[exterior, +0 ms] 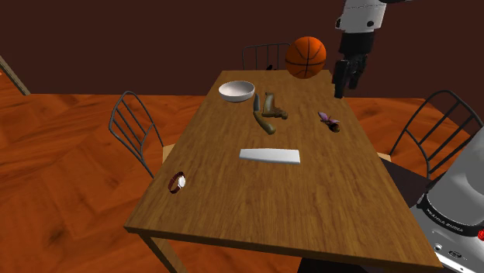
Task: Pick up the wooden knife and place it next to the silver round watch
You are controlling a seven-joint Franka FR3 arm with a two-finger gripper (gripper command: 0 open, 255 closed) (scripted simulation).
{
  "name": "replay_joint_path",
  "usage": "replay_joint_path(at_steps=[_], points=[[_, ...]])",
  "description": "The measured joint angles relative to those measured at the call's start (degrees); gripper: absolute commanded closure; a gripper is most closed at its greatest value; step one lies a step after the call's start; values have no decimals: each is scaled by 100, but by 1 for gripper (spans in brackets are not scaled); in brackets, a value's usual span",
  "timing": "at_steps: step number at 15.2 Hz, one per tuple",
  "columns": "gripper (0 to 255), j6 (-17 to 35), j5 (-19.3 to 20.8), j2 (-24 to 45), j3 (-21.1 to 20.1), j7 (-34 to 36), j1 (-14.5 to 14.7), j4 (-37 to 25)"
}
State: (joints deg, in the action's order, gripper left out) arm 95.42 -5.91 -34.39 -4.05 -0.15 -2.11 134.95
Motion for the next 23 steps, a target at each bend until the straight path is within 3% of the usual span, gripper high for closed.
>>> replay_joint_path(at_steps=[13,23], points=[[0,1618,141,2706,-467,1926,-355,-1341],[0,1965,549,4762,-326,3254,-449,-3184]])
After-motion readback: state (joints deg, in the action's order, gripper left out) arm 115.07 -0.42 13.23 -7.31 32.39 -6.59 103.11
